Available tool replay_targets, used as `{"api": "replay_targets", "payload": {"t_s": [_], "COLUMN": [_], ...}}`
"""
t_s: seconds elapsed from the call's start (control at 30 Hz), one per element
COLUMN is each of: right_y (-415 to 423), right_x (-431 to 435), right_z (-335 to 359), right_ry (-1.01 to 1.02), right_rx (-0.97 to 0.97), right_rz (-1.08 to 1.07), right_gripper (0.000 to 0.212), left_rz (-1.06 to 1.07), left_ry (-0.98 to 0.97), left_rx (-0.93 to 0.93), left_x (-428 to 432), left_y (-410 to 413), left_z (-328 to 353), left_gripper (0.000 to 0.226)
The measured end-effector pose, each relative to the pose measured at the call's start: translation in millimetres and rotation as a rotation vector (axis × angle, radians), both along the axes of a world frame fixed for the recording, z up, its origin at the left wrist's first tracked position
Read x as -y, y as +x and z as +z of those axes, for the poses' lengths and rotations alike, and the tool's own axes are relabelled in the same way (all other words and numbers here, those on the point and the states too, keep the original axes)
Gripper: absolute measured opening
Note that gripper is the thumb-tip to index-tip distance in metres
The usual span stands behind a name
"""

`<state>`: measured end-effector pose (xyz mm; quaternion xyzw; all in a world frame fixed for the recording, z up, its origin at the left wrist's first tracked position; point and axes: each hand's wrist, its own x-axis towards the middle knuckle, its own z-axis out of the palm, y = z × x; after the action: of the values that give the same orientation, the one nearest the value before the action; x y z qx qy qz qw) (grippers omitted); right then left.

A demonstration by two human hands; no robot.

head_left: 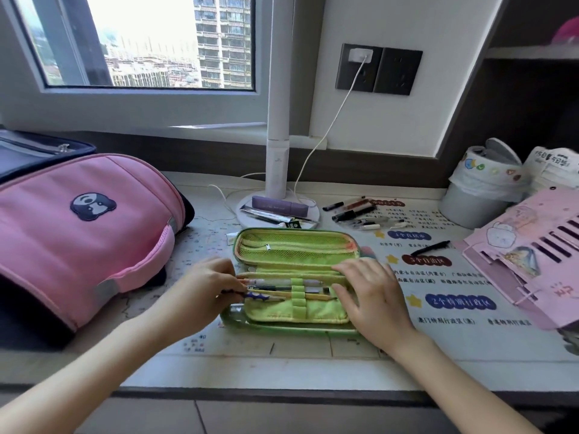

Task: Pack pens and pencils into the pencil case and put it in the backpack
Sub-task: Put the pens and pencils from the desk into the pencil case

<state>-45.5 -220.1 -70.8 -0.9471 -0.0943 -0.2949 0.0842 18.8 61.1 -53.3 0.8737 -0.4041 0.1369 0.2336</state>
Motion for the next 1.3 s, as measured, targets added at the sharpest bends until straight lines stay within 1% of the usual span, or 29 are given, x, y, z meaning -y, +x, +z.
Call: {"api": "replay_targets", "payload": {"t_s": [0.13,0.27,0.43,0.67,0.83,0.93,1.07,1.2,1.23,1.3], "right_y": [1,1,1,1,0,0,-1,-2,-3,-6], "right_x": [1,2,2,0,-1,-1,-2,0,0,1], "right_z": [-3,-4,-4,-2,-1,0,1,0,1,4], "right_ry": [0.004,0.006,0.011,-0.017,-0.028,-0.041,-0.048,-0.001,0.019,0.059], "right_rx": [-0.016,-0.024,-0.028,-0.044,-0.058,-0.068,-0.081,-0.092,-0.098,-0.103], "right_rz": [-0.008,-0.013,-0.016,-0.03,-0.043,-0.048,-0.044,-0.043,-0.043,-0.05], "right_gripper": [0.031,0.031,0.031,0.031,0.03,0.031,0.031,0.029,0.029,0.031], "left_rz": [-0.047,-0.064,-0.04,-0.034,-0.022,-0.044,-0.055,-0.058,-0.042,0.013], "left_ry": [0.021,0.036,0.017,0.104,0.125,0.097,0.082,0.011,-0.011,-0.083], "left_rx": [0.047,0.029,-0.039,0.047,0.025,0.048,0.062,-0.056,-0.088,-0.101], "left_x": [23,35,21,20,16,22,44,66,65,56], "left_y": [-2,-1,1,-4,-2,-7,-11,-14,-13,-12], "left_z": [-5,-6,-4,-2,0,1,-6,-10,-10,-10], "left_gripper": [0.007,0.011,0.007,0.011,0.012,0.007,0.009,0.007,0.008,0.024]}}
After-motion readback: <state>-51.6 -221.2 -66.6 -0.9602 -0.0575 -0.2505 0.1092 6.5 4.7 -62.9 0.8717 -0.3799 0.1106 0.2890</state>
